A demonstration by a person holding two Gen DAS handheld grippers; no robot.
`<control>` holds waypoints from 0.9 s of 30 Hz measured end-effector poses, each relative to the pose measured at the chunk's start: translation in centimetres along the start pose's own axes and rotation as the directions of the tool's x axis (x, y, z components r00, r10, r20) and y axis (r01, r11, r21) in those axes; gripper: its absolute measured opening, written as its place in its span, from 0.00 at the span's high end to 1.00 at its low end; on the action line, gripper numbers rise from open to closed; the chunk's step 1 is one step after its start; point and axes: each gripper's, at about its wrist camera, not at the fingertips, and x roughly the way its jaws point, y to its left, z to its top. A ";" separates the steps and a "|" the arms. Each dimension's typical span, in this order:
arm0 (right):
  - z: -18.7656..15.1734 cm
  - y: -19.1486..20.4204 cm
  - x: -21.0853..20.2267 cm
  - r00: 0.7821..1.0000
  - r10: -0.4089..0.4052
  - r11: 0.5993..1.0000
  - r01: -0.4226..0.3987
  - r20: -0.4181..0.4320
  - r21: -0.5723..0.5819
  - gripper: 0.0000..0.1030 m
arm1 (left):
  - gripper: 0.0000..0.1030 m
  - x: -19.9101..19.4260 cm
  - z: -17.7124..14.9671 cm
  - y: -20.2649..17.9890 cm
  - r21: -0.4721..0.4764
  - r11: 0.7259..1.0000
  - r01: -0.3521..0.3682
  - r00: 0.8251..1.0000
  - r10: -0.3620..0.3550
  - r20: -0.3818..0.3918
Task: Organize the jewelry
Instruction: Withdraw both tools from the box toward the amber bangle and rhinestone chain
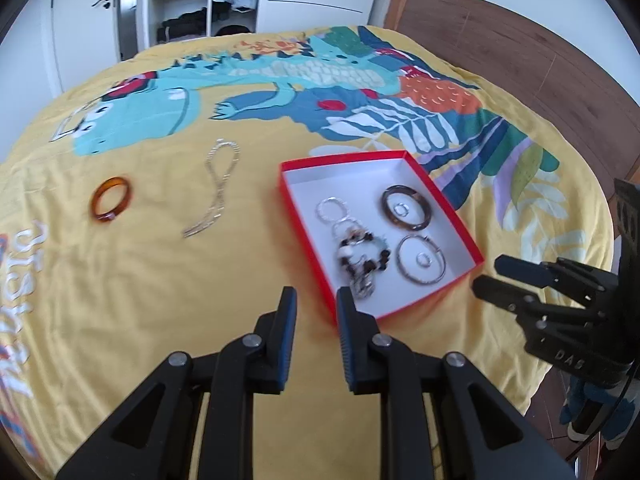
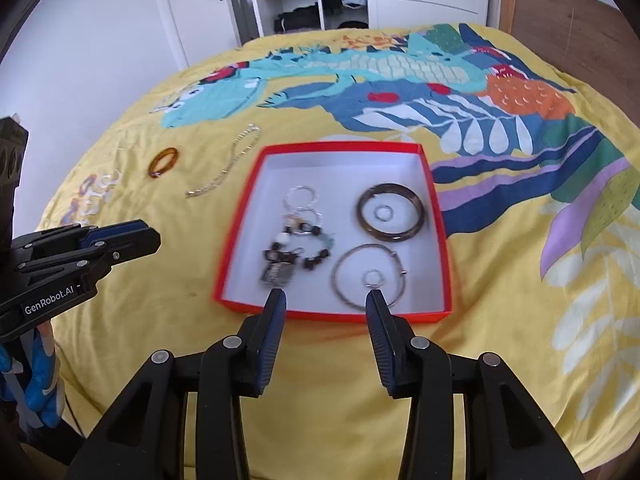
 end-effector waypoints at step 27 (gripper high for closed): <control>-2.1 10.6 -6.1 0.996 0.055 0.995 -0.048 0.066 -0.090 0.52 | 0.70 -12.1 -6.9 11.2 -0.181 0.974 -0.139 0.985 0.155 0.081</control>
